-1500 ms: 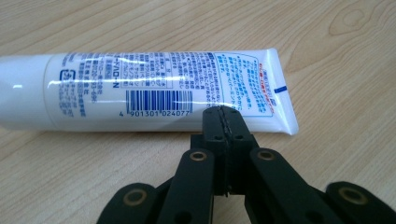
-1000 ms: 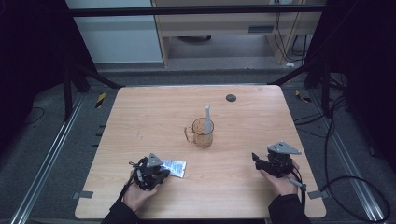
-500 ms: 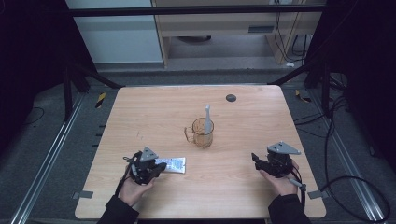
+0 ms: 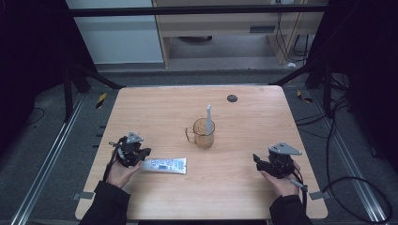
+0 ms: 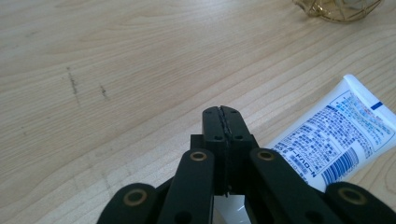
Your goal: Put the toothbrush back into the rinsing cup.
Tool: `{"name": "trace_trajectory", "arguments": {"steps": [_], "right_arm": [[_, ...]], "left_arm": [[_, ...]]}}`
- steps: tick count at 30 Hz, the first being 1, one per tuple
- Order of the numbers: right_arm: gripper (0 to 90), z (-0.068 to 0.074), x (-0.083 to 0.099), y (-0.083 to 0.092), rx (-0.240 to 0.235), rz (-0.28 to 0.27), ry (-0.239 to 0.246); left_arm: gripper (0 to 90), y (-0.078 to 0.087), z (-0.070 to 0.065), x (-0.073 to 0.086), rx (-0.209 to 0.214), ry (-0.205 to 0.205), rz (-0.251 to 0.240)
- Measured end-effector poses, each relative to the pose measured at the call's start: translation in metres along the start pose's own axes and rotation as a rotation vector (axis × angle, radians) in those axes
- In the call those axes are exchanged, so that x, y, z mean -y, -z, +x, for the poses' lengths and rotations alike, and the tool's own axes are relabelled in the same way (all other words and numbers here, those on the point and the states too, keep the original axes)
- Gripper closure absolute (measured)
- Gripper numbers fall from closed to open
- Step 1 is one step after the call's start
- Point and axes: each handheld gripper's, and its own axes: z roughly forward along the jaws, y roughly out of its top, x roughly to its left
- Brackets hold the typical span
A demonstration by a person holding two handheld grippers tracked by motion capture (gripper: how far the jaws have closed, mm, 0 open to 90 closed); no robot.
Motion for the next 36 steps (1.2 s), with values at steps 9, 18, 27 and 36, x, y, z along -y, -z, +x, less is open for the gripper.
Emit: {"name": "trace_trajectory", "arguments": {"steps": [9,18,27,36], "right_arm": [[33.0,-0.002,0.000,0.001,0.003,-0.004,0.003],[33.0,-0.002,0.000,0.001,0.004,-0.003,0.001],[32.9,-0.002,0.001,0.001,0.003,-0.004,0.002],[32.7,-0.003,0.001,0.002,0.004,-0.006,-0.001]], "left_arm": [[89.5,-0.007,-0.003,0.004,0.013,-0.031,0.061],[89.5,-0.004,-0.005,0.009,0.009,-0.032,0.068],[89.5,0.005,-0.009,0.020,0.007,-0.030,0.069],[89.5,0.011,-0.016,0.025,0.021,-0.040,0.072]]}}
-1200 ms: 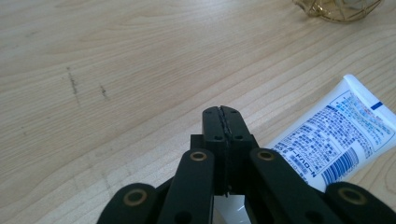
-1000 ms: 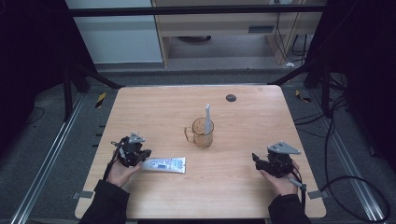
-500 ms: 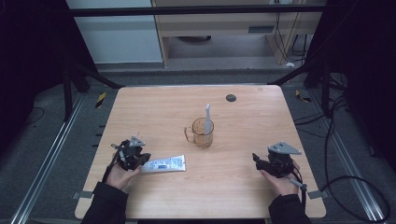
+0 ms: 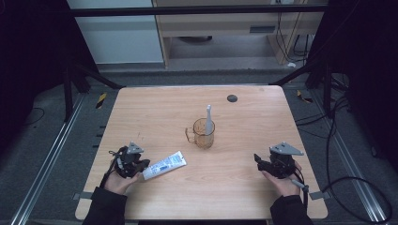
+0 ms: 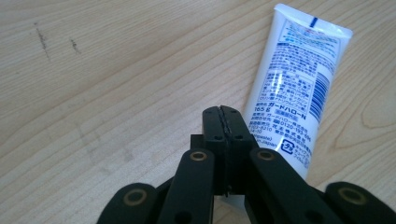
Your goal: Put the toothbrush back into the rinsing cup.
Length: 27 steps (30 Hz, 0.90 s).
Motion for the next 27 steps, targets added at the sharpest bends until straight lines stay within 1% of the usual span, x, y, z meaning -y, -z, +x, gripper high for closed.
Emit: {"name": "trace_trajectory", "arguments": {"steps": [4,5,10,16,18,21,25,27], "right_arm": [[32.7,0.000,0.000,0.000,0.001,-0.001,-0.003],[32.7,0.000,0.000,0.001,0.001,-0.001,-0.007],[32.6,-0.001,0.000,0.001,0.001,-0.002,-0.008],[32.4,-0.001,0.000,0.001,-0.002,0.000,-0.015],[32.3,-0.002,0.000,0.001,0.002,-0.005,-0.014],[32.3,-0.003,0.000,0.001,0.004,-0.004,-0.018],[32.2,-0.003,0.000,0.001,0.002,-0.004,-0.019],[32.1,-0.004,0.000,0.001,0.005,-0.004,-0.020]], "left_arm": [[89.5,0.002,-0.004,0.003,0.004,0.002,0.002],[89.5,0.002,-0.004,0.004,0.002,-0.005,0.006],[89.5,0.003,-0.007,0.005,0.005,-0.013,0.008],[89.5,0.005,-0.010,0.008,0.018,-0.010,0.011],[89.5,0.005,-0.011,0.009,0.019,-0.020,0.014],[89.4,0.006,-0.011,0.009,0.023,-0.018,0.015],[89.0,0.007,-0.010,0.008,0.029,-0.010,0.002],[86.8,0.011,-0.009,0.005,0.023,-0.008,-0.013]]}}
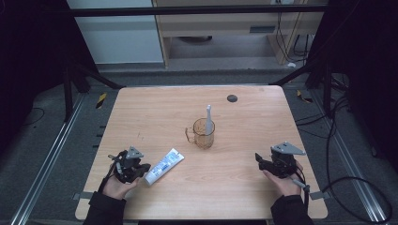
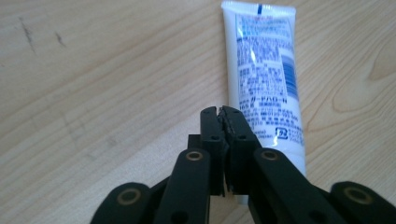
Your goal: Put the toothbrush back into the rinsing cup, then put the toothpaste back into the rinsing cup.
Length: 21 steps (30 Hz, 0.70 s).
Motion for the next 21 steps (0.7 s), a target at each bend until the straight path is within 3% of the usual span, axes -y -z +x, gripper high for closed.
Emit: {"name": "trace_trajectory", "arguments": {"steps": [11,21], "right_arm": [[31.4,-0.004,-0.003,0.002,0.007,-0.012,-0.008],[31.0,-0.009,-0.004,0.005,0.013,-0.021,-0.016]], "left_arm": [[58.5,0.016,0.000,-0.032,0.005,-0.015,-0.062],[43.2,0.012,-0.011,-0.059,0.023,-0.077,-0.050]]}}
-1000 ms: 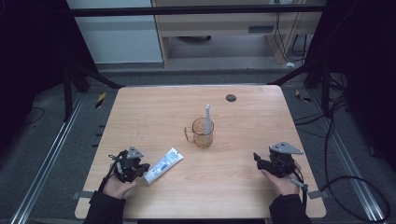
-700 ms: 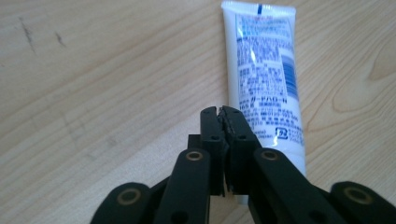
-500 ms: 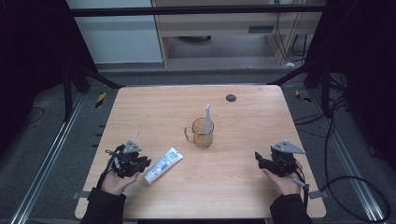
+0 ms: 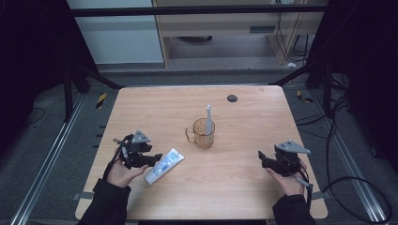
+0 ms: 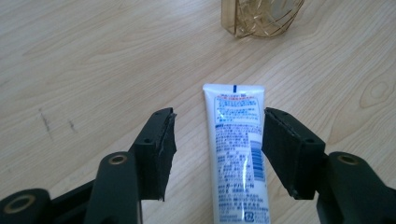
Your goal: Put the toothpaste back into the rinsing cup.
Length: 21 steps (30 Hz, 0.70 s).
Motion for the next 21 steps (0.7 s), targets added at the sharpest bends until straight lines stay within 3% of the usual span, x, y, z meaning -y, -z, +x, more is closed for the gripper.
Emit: {"name": "trace_trajectory", "arguments": {"steps": [10,21], "right_arm": [[30.5,-0.005,0.000,0.002,0.004,0.000,0.005],[30.0,-0.005,0.004,-0.001,-0.005,0.019,0.010]], "left_arm": [[38.5,-0.021,-0.012,-0.015,0.020,-0.033,0.045],[38.7,-0.043,-0.014,-0.013,0.035,-0.057,0.154]]}}
